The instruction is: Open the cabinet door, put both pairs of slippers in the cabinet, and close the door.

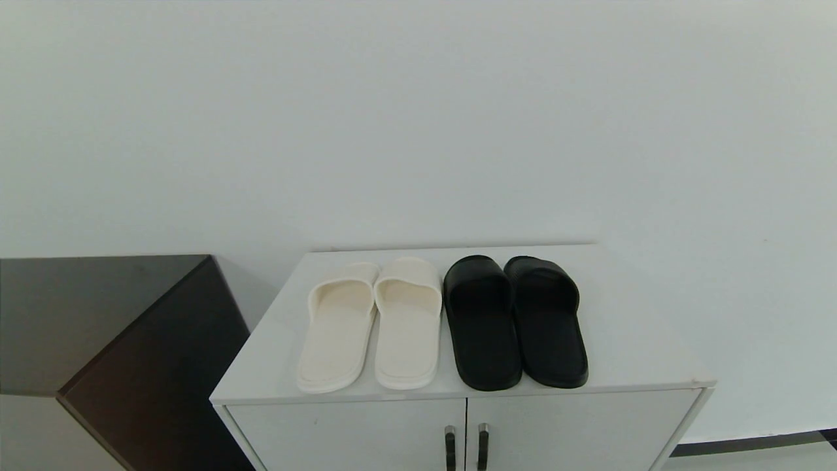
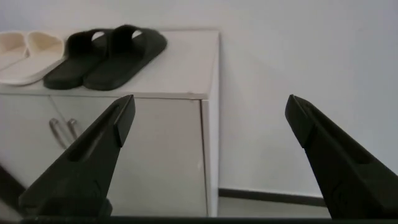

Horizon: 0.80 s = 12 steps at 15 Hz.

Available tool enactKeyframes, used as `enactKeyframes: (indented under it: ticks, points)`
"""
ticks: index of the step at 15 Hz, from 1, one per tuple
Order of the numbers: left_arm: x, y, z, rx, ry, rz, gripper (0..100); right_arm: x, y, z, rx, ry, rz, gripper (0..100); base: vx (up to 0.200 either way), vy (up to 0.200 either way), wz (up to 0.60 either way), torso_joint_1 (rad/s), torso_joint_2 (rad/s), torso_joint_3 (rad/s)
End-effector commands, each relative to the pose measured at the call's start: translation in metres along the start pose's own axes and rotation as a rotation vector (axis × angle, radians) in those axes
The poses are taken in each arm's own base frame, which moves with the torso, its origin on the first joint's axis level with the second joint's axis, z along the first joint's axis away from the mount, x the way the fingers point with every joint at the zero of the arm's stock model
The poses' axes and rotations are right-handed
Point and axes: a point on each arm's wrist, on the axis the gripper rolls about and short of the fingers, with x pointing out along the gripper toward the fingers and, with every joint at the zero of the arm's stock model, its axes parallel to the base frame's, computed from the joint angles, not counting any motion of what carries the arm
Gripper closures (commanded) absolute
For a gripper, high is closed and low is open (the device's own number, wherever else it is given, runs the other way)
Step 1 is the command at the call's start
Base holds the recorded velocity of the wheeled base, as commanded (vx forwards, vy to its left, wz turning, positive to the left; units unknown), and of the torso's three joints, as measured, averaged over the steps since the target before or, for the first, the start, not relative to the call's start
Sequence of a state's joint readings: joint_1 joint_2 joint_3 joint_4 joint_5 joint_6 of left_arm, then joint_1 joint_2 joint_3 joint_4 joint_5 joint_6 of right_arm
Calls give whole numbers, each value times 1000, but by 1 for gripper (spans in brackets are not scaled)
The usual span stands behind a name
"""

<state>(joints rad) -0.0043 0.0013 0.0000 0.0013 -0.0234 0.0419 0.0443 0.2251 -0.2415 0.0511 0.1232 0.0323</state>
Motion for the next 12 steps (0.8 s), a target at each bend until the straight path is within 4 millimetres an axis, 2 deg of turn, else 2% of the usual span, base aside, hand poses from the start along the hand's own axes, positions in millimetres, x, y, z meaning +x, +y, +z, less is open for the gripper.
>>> enactKeyframes:
  ticks: [1, 2, 3, 6, 8, 12]
  points:
    - [0, 0, 0, 4, 1, 0, 100, 54, -2, 17, 38, 249, 126, 0, 0, 0, 0, 0, 0, 0]
    - [0, 0, 0, 4, 1, 0, 100, 79, 2, 24, 37, 254, 202, 0, 0, 0, 0, 0, 0, 0]
    - [0, 0, 0, 3, 1, 0, 100, 91, 6, 27, 35, 264, 201, 0, 0, 0, 0, 0, 0, 0]
    - [0, 0, 0, 3, 0, -2, 100, 107, 38, 35, 43, 320, 290, 0, 0, 0, 0, 0, 0, 0]
    - [0, 0, 0, 3, 0, -2, 100, 122, 79, 54, 169, 348, 329, 0, 0, 0, 0, 0, 0, 0]
    - [0, 0, 0, -1, 0, -2, 100, 159, 114, 64, 149, 367, 300, 0, 0, 0, 0, 0, 0, 0]
